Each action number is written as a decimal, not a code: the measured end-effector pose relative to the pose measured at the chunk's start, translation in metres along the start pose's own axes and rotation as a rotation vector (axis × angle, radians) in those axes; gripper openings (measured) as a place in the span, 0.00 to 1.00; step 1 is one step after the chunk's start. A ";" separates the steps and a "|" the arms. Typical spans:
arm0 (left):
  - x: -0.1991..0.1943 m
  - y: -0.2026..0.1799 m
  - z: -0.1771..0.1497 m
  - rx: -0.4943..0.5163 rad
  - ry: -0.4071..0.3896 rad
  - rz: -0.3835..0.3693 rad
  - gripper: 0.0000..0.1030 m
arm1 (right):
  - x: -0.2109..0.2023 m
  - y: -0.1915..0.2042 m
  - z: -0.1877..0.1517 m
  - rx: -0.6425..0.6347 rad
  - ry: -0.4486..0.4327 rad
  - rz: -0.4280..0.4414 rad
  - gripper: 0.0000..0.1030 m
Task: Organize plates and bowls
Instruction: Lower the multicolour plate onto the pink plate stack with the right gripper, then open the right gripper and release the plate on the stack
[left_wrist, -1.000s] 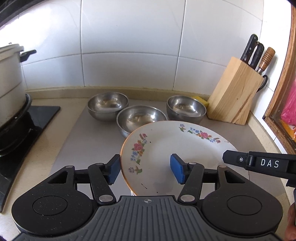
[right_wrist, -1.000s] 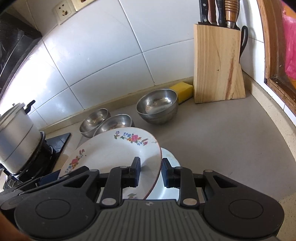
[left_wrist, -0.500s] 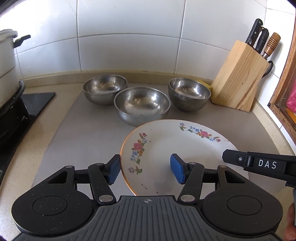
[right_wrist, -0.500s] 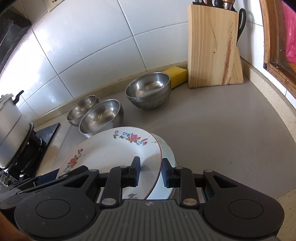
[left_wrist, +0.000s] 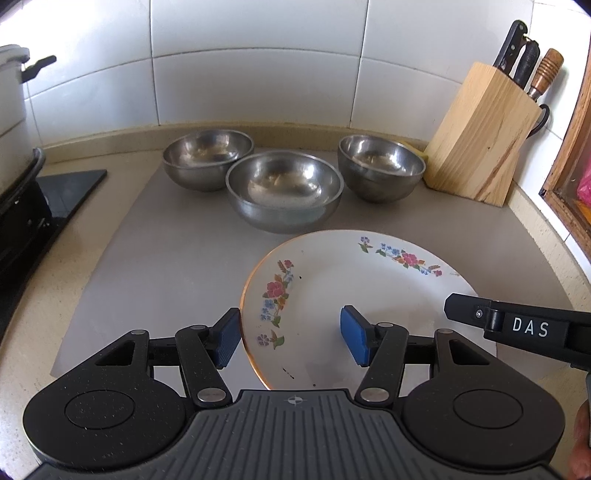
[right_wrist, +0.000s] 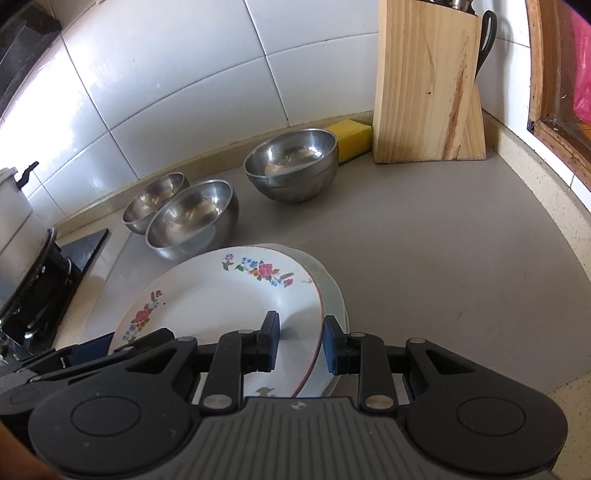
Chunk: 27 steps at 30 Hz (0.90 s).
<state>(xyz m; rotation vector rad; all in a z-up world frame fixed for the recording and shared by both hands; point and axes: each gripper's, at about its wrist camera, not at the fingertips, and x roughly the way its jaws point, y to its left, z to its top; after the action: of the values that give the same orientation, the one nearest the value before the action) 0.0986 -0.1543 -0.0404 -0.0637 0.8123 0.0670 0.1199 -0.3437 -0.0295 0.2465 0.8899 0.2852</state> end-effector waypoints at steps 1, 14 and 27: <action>0.001 0.000 -0.001 0.000 0.002 0.002 0.56 | 0.001 0.000 -0.001 -0.003 0.004 -0.002 0.00; 0.009 0.004 -0.002 0.002 0.023 0.000 0.57 | 0.009 0.005 -0.003 -0.064 -0.010 -0.025 0.00; 0.008 0.003 0.004 0.032 0.006 -0.003 0.52 | 0.007 0.005 0.002 -0.149 -0.054 -0.069 0.01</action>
<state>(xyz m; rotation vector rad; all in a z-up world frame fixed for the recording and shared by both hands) 0.1070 -0.1511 -0.0438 -0.0346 0.8188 0.0508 0.1253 -0.3364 -0.0316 0.0848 0.8175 0.2784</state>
